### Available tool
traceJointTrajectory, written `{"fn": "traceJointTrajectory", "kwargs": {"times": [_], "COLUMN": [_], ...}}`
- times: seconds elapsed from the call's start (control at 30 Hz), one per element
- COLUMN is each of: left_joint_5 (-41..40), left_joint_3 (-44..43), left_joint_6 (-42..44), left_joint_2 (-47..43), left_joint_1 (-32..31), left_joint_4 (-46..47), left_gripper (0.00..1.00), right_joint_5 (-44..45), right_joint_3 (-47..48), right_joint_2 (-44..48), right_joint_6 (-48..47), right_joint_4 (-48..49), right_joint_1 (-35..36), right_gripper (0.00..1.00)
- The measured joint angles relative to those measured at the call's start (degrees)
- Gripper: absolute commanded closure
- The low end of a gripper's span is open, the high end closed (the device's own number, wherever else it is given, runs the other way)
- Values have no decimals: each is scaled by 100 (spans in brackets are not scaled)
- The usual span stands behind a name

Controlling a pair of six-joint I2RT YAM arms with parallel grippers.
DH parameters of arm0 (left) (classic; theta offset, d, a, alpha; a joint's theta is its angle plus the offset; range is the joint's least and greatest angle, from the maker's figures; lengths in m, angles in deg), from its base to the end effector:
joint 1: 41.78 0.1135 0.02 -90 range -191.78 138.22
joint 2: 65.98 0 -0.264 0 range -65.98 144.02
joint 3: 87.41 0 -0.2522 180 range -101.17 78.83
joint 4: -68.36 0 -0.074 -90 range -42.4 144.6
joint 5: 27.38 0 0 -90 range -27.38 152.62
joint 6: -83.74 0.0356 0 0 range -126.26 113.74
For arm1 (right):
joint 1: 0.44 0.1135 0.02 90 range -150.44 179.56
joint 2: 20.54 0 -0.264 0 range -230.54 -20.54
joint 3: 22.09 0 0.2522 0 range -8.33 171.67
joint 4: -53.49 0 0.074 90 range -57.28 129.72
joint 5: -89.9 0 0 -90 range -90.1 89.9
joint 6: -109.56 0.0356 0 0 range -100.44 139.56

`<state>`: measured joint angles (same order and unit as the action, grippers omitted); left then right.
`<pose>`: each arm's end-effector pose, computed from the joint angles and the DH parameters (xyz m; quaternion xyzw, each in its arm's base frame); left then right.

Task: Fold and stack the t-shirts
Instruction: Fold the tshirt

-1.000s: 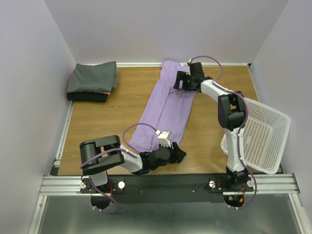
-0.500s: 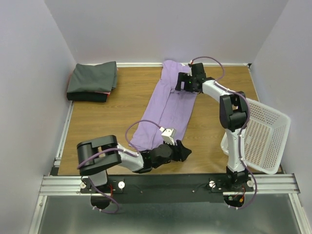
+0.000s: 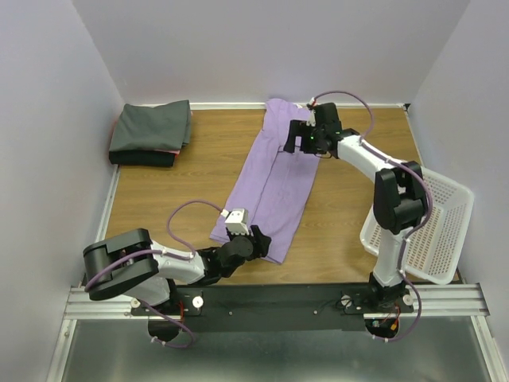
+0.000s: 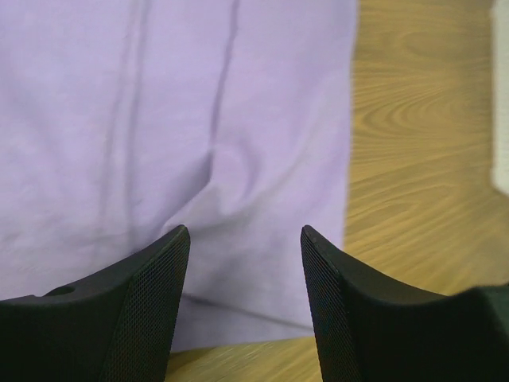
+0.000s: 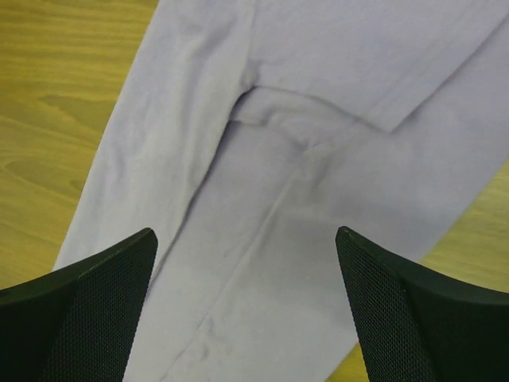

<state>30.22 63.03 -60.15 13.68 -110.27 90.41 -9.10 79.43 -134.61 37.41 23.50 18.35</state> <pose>0.1007 -0.2035 0.1308 -0.0378 0.8349 -0.3178 0.4478 0.4283 0.1516 0.2259 -0.0391 0.9123 0.1943 0.3583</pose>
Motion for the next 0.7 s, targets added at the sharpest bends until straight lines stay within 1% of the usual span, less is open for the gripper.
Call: {"fn": "traceJointTrajectory", "kwargs": {"times": [0.13,0.3,0.53,0.7], "left_joint_5": [-50,-59,-59,-17], "left_joint_3": [129,136,94,-157], "left_joint_6": [-107,-216,-365,-533], "left_joint_2": [-46,-15,367,787], "left_joint_1": [13,13,-13,-319], "left_joint_4": [-74,-63,435,669], "left_gripper": [34,34,34,34], "right_joint_5": [-87,-103,-79,-22], "right_joint_3": [-199,-356,-345,-164], "right_joint_2": [-39,-221,-522,-680], "right_joint_6": [79,166,188,201], "right_joint_4": [28,26,94,175], "right_joint_1": [186,214,199,164], "right_gripper": [0,0,0,0]}}
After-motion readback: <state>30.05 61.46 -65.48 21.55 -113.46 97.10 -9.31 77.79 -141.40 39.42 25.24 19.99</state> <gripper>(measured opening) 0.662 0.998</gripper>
